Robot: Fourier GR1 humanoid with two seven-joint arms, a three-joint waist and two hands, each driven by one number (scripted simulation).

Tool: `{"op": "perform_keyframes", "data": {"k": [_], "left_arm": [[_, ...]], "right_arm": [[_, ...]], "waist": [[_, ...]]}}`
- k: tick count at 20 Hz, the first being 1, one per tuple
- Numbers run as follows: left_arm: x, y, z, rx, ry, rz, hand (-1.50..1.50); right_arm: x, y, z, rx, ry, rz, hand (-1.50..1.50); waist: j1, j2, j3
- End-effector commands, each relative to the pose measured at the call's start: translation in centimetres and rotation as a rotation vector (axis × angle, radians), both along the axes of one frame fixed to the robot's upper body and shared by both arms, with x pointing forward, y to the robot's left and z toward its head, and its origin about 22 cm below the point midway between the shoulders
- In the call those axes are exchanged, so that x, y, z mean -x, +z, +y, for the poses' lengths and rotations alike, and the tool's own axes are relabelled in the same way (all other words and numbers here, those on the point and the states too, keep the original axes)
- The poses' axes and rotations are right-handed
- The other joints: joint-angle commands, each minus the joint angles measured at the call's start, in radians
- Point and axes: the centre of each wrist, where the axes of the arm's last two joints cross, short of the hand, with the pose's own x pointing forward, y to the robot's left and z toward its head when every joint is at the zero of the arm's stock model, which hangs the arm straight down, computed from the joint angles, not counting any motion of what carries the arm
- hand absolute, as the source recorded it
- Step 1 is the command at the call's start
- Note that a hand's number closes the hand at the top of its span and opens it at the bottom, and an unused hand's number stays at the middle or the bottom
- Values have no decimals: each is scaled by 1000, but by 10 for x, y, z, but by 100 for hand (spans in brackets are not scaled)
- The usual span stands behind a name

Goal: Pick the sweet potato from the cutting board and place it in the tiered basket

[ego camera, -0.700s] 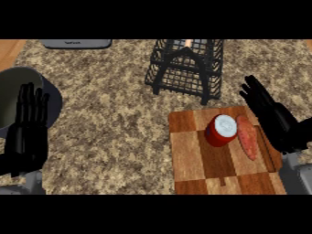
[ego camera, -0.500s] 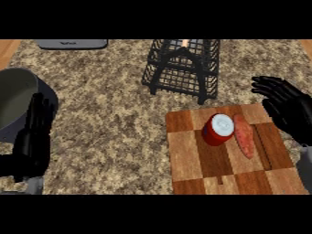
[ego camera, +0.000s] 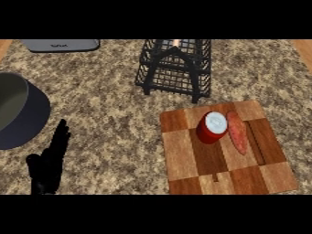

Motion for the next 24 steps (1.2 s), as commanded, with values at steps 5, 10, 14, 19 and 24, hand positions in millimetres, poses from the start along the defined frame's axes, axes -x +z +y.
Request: {"op": "perform_keyframes", "data": {"k": [5,10,14,19,24], "left_arm": [[12,-22,-6,-19,-27,53,0],[-9,-12,-17,-19,-30,49,0],[-9,-3,-18,-1,-47,53,0],[-17,-9,-9,-20,-65,52,0],[-17,-7,-23,-22,-67,45,0]], "right_arm": [[54,28,2,86,63,167,-150],[51,50,22,225,269,514,-150],[53,77,30,427,301,726,-150],[49,101,84,546,204,830,-150],[33,97,122,575,170,876,-150]], "waist": [[24,-8,-4],[27,-5,-7],[43,-4,-6],[58,1,-7],[52,-3,-2]]}}
